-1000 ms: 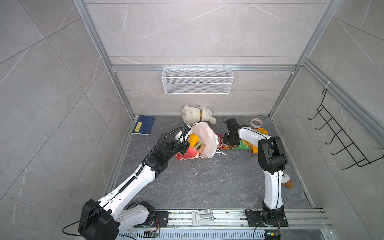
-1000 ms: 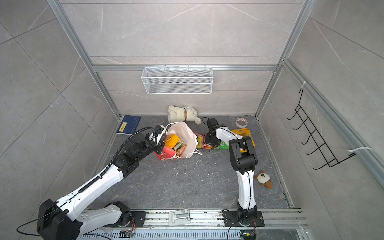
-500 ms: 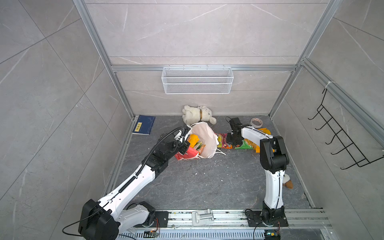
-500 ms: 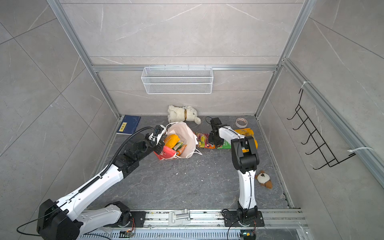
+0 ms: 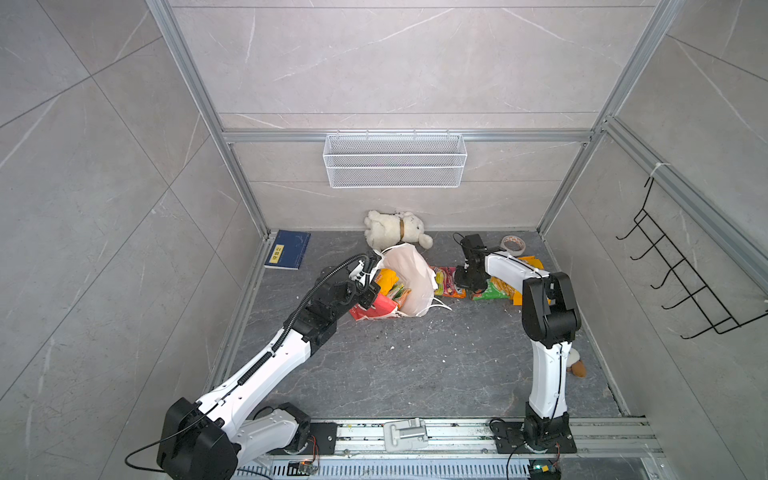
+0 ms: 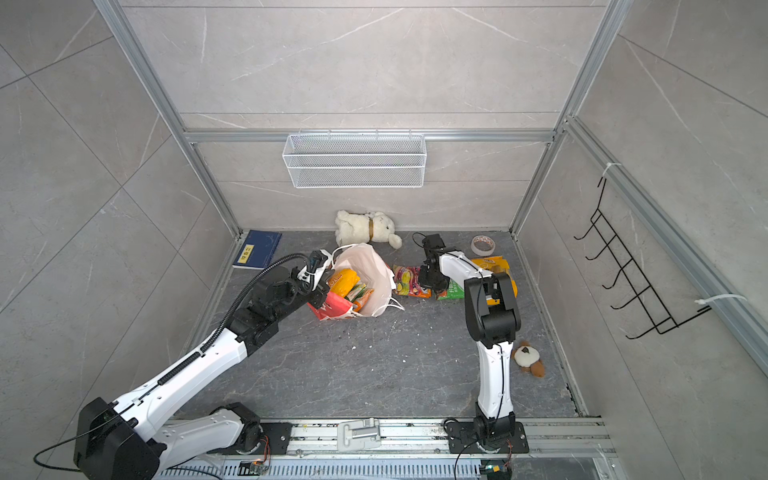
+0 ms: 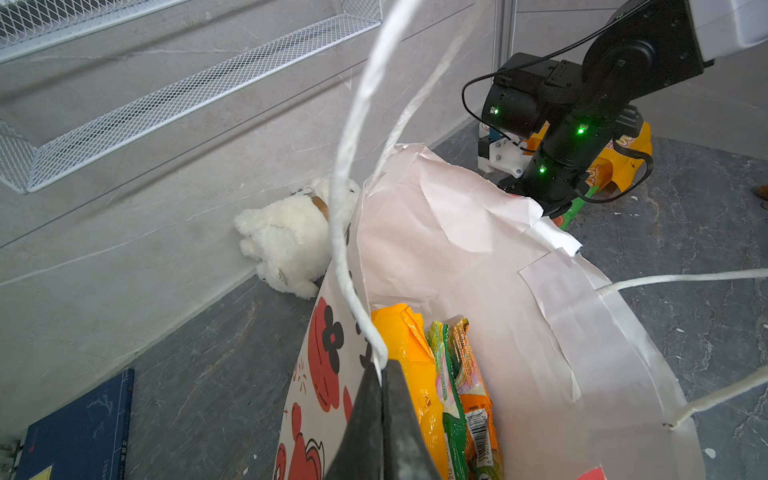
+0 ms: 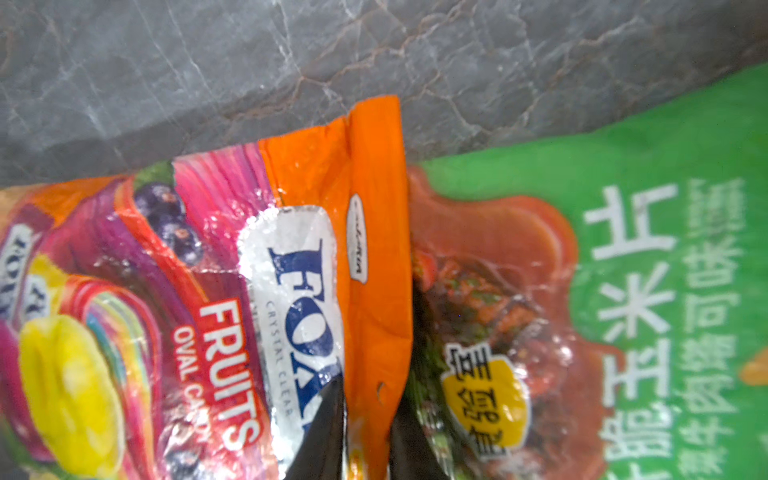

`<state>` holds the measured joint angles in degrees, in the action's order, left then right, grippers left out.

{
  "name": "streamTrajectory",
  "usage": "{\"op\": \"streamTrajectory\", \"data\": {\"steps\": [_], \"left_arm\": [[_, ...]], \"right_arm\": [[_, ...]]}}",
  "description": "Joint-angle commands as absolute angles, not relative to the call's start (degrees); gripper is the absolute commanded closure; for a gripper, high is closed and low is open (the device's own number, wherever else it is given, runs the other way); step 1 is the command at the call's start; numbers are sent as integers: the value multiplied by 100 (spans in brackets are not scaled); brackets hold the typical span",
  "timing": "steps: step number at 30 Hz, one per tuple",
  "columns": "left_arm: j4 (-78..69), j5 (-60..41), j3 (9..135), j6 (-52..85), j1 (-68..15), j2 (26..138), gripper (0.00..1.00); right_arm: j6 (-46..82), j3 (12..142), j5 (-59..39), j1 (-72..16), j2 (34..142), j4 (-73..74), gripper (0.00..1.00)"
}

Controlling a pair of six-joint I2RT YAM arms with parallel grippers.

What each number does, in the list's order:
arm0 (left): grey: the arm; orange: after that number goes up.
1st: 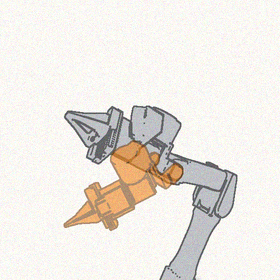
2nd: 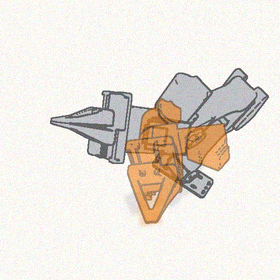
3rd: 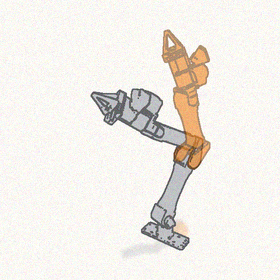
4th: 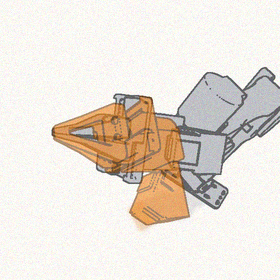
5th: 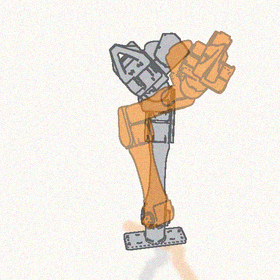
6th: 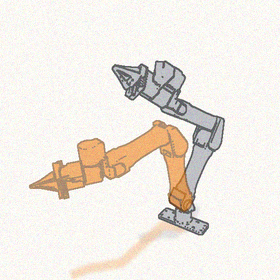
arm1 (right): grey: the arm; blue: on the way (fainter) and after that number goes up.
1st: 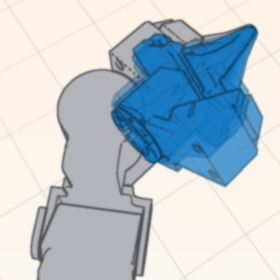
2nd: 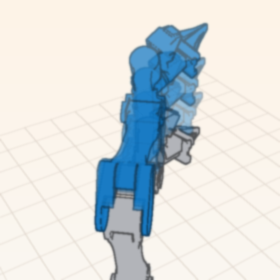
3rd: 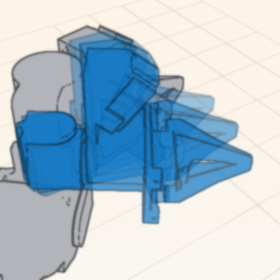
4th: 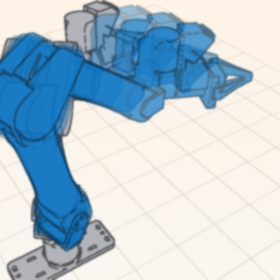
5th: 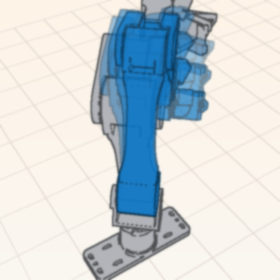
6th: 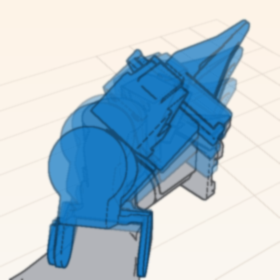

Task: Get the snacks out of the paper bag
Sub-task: 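Lower the candy packet onto the table and open the right gripper, then raise the right gripper and lower it into the bag toward the yellow packet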

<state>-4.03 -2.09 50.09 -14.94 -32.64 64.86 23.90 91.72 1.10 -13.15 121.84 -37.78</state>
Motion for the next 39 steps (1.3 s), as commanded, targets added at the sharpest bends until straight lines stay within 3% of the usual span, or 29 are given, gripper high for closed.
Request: {"op": "streamTrajectory", "data": {"steps": [1,10,17,22,27,32,39], "left_arm": [[-809,-359,5120,-1486,-3282,6460,100],[-844,-358,5099,-1472,-3283,6449,100],[-818,-354,5080,-1434,-3279,6391,100],[-704,-463,5081,-1519,-3279,6252,100],[-478,-1316,5106,-1962,-3284,6248,100],[-76,-1855,5208,-2365,-3281,6274,100],[-35,-2476,5154,-2573,-3285,6214,100]], "right_arm": [[2312,9272,188,-1295,11803,-4016,77],[2198,9524,252,-1292,11477,-4350,69],[2134,9131,37,-1292,10978,-4153,71],[1970,7881,-228,-1397,9233,-3095,72],[1603,7058,-1799,-1500,7572,-2185,71],[543,6930,-3016,-2118,6798,-2223,70],[-547,6012,-2806,-3088,6741,-1887,72]]}}
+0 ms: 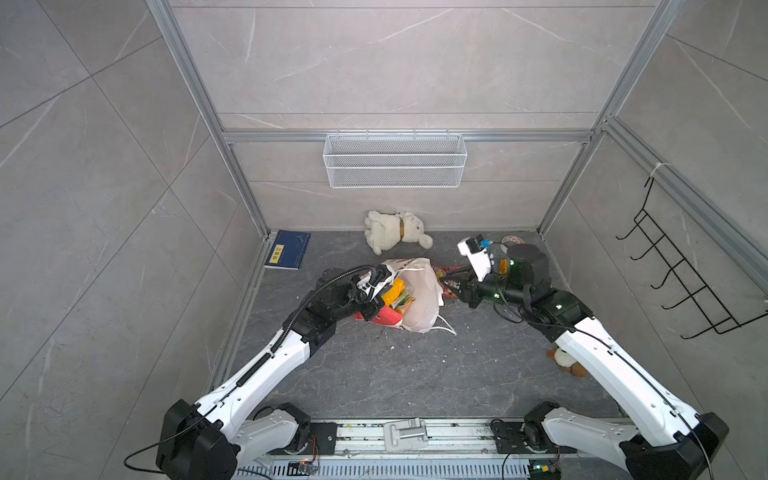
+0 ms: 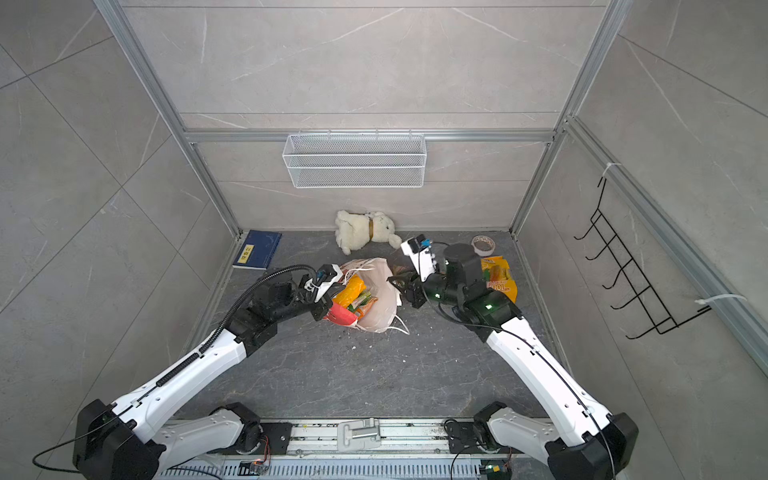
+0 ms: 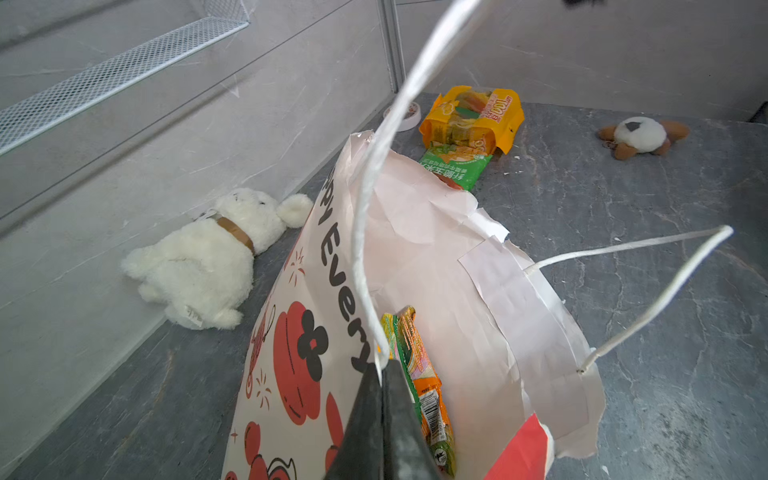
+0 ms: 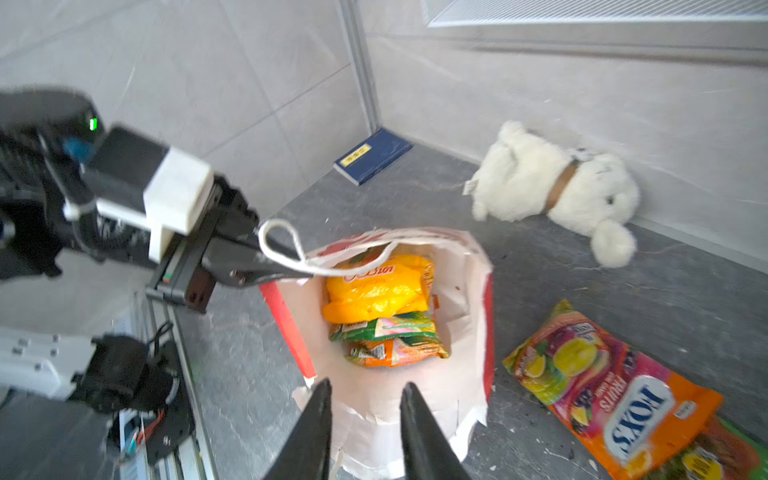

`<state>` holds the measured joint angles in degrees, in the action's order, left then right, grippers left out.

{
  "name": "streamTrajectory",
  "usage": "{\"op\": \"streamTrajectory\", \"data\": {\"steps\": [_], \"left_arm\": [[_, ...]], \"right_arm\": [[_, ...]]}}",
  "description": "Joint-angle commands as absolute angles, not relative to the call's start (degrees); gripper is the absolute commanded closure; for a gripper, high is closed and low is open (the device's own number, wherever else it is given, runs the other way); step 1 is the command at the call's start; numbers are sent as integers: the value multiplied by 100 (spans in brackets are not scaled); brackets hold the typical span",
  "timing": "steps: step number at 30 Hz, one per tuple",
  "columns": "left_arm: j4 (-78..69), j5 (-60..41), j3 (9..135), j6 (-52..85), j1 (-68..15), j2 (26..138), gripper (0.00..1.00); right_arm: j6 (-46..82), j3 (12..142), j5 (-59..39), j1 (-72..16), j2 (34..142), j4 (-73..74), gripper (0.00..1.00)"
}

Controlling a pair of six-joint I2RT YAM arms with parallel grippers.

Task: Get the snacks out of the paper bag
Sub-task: 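Raise the right gripper and lower it into the bag toward the yellow packet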

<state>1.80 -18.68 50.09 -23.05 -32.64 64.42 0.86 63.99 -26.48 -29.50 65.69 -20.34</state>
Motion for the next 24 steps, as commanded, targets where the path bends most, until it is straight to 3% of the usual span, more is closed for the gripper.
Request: {"op": "streamTrajectory", "data": {"steps": [1,5,10,19,24], "left_arm": [[-35,-2545,5126,-2609,-3279,6205,100],[-70,-2719,5057,-2593,-3282,6187,100],[17,-2961,5048,-2729,-3283,6245,100],[-2,-3079,5082,-2773,-3286,6293,100],[-8,-3048,5064,-2760,-3278,6266,100]], "right_arm": [[-491,5723,-2724,-3186,6741,-1541,73],[-389,4888,-2731,-3340,6748,-386,79],[-865,4814,-1899,-3716,6994,-385,80],[-1550,4746,-1023,-4196,7496,213,70],[-1918,4708,-658,-4263,7847,698,60]]}}
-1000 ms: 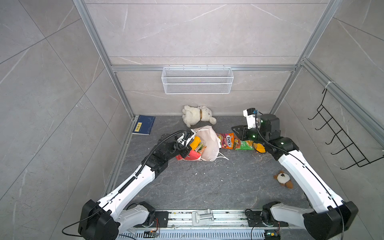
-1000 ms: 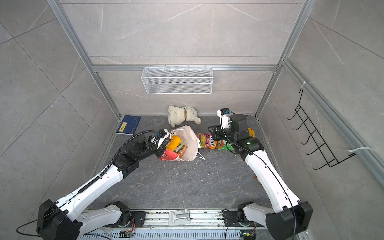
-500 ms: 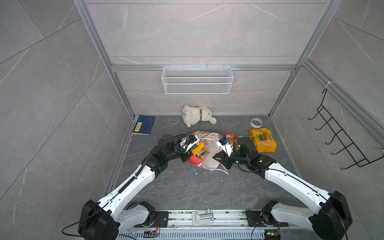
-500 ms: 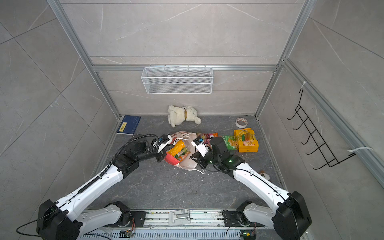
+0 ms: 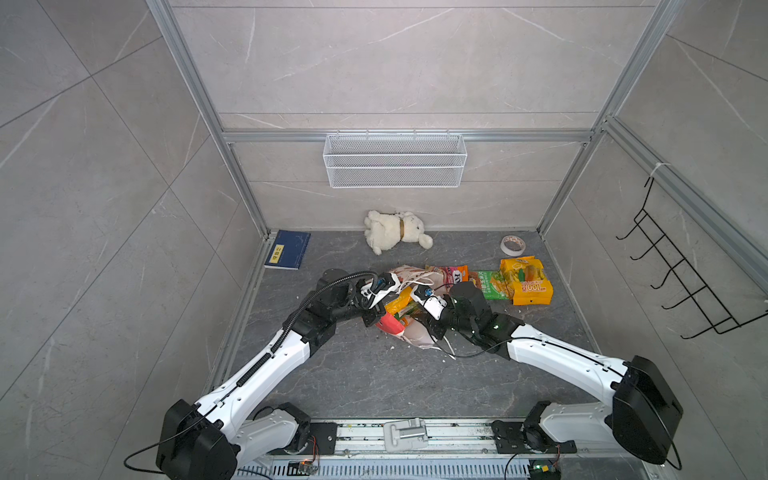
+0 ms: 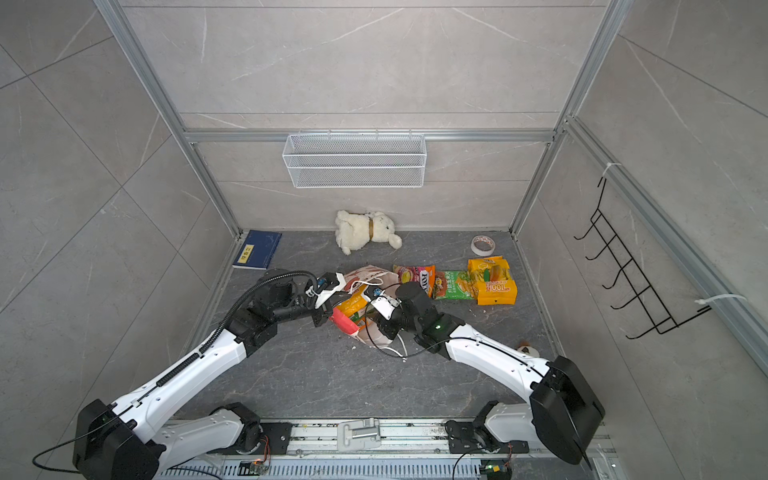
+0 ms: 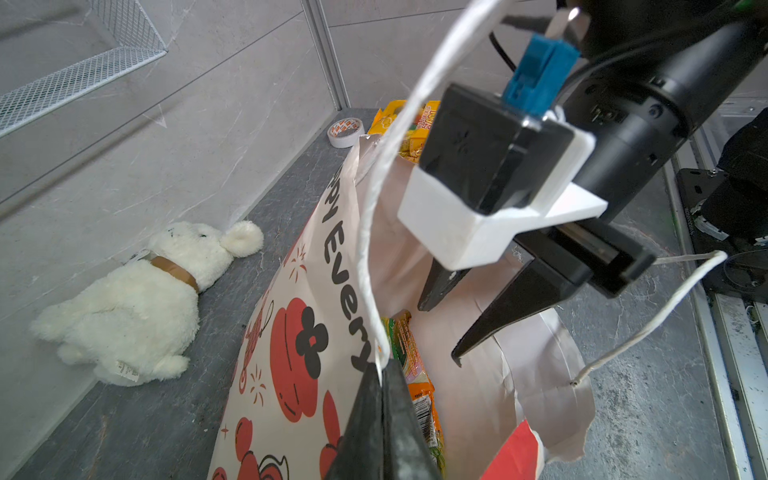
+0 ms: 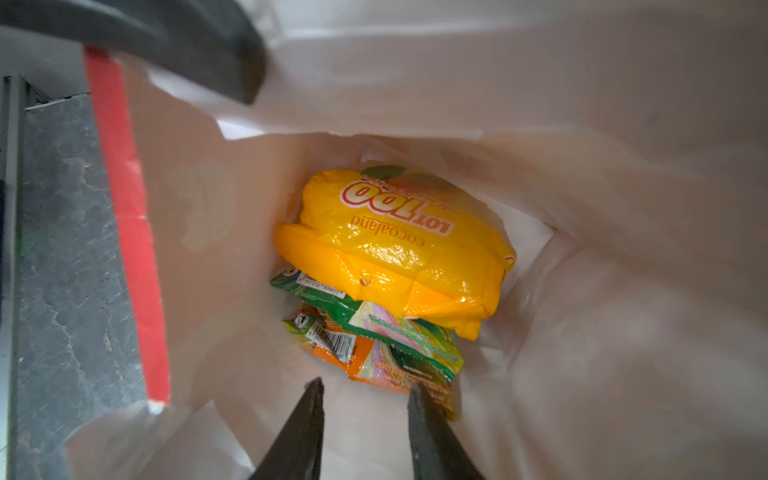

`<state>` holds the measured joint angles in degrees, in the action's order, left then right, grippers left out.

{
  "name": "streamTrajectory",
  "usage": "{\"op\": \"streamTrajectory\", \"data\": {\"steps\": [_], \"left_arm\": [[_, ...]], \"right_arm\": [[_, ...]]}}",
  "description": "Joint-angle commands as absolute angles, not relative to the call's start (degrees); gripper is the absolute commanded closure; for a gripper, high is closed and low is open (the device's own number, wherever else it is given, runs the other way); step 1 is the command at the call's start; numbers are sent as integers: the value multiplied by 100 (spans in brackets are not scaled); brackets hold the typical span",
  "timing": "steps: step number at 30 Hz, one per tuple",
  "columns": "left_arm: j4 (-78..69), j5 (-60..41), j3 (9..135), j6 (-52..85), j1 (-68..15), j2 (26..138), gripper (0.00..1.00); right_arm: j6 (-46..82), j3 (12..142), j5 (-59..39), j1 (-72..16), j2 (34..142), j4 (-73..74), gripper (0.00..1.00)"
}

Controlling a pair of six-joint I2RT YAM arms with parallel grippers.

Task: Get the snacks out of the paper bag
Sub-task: 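Raise the right gripper and lower it into the bag toward the yellow packet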

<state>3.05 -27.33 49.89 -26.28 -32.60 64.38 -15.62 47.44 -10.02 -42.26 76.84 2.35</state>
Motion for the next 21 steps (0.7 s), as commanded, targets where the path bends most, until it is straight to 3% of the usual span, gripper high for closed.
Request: {"op": "streamTrajectory", "data": {"steps": [1,10,21], "left_arm": [[-18,-3045,5055,-2749,-3278,6261,100],[-135,-3059,5028,-2696,-3281,6269,100],[-243,-3196,5077,-2635,-3279,6389,100]], "right_arm": [[-2008,4723,-580,-4258,7933,764,57],[-2839,4635,-105,-4274,8366,1497,40],[-3244,4936,-39,-4272,8887,1655,28]]}}
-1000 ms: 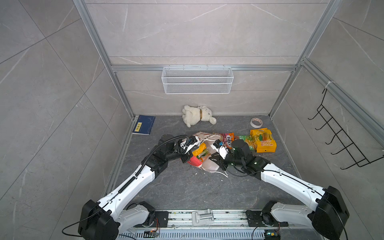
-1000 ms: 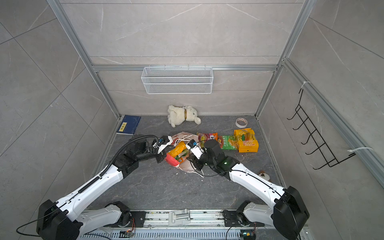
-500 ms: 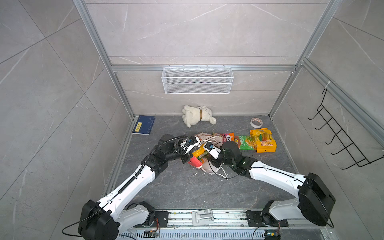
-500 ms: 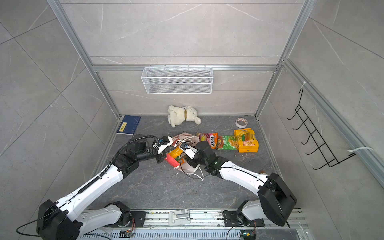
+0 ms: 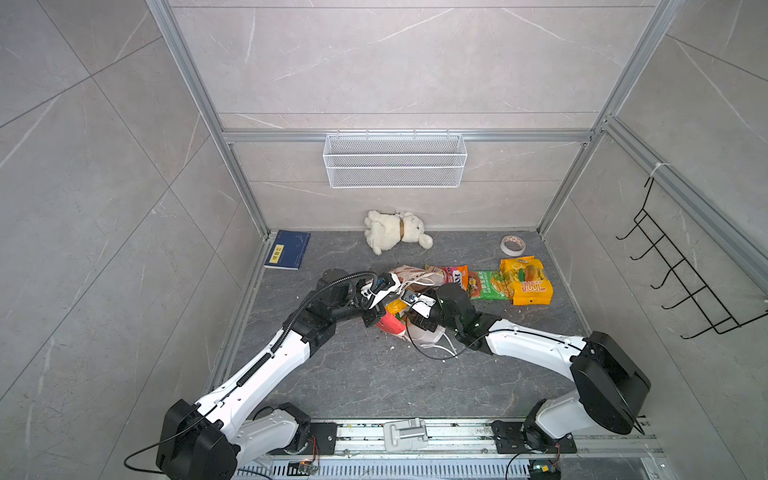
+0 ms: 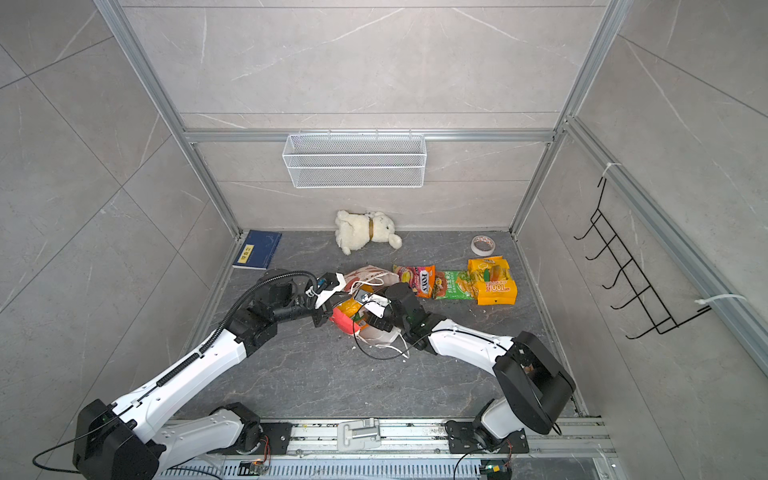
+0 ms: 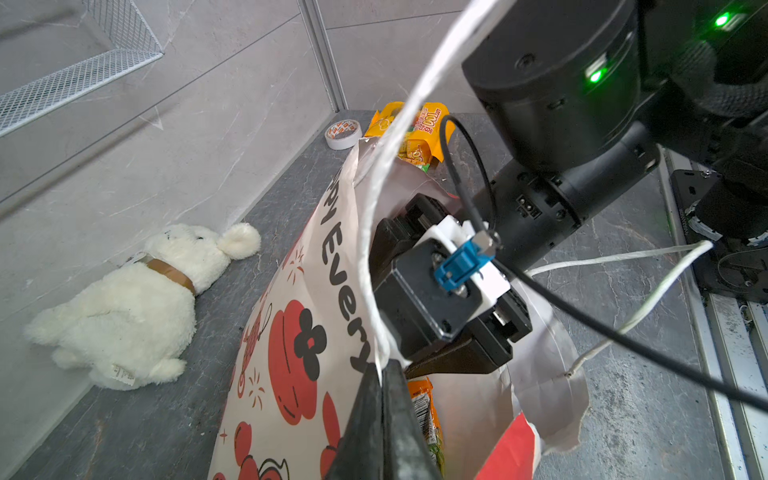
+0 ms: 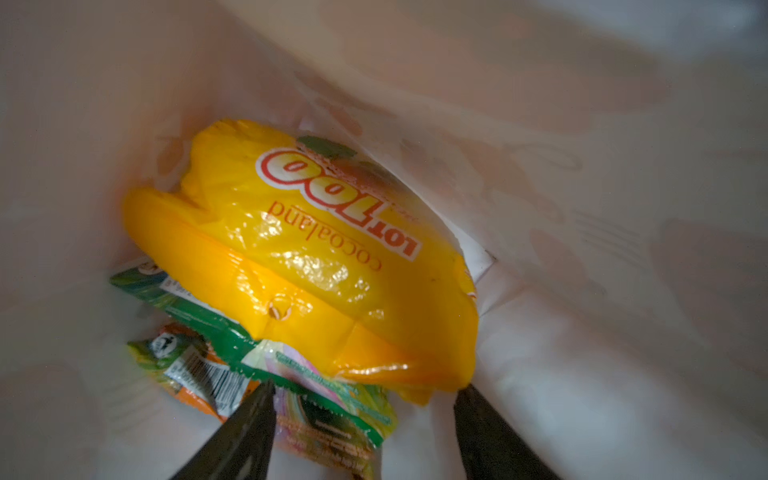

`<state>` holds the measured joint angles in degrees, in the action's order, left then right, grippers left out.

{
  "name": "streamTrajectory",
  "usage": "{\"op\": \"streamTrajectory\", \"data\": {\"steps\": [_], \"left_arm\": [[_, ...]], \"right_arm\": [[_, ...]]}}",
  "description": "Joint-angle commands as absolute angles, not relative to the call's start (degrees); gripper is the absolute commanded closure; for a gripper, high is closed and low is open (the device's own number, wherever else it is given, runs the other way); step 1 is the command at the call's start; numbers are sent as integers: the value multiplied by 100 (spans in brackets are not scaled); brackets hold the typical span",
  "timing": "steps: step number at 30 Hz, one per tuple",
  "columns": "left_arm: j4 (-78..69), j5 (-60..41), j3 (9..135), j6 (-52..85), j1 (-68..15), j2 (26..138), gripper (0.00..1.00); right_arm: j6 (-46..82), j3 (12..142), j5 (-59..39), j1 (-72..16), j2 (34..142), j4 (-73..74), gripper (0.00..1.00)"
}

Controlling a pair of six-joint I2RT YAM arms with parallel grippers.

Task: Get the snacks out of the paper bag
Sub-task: 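Raise the right gripper and lower it into the bag toward the yellow packet, then close the right gripper on the yellow LOT100 cocoaland packet inside the bag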

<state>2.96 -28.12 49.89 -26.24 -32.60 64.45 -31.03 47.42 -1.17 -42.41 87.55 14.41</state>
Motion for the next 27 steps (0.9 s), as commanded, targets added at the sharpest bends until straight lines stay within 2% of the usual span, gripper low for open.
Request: {"op": "streamTrajectory", "data": {"steps": [1,5,13,14,16,27], "left_arm": [[-227,-3191,5103,-2620,-3282,6405,100],[-221,-3185,5115,-2605,-3285,6412,100],[-244,-3083,5037,-2614,-3281,6376,100],[-277,-3077,5021,-2617,-3283,6385,100],[-317,-3065,4999,-2626,-3284,6395,100],[-327,-3122,5026,-2641,-3287,6439,100]], "right_arm": [[-3186,4965,-15,-4272,8924,1692,27],[-3136,5086,-96,-4270,8955,1552,29],[-3020,5314,-338,-4271,8411,305,49],[-3039,5232,-269,-4271,8350,377,48],[-3063,5045,11,-4272,8276,622,40],[-3452,5194,13,-4297,8687,1287,26]]}}
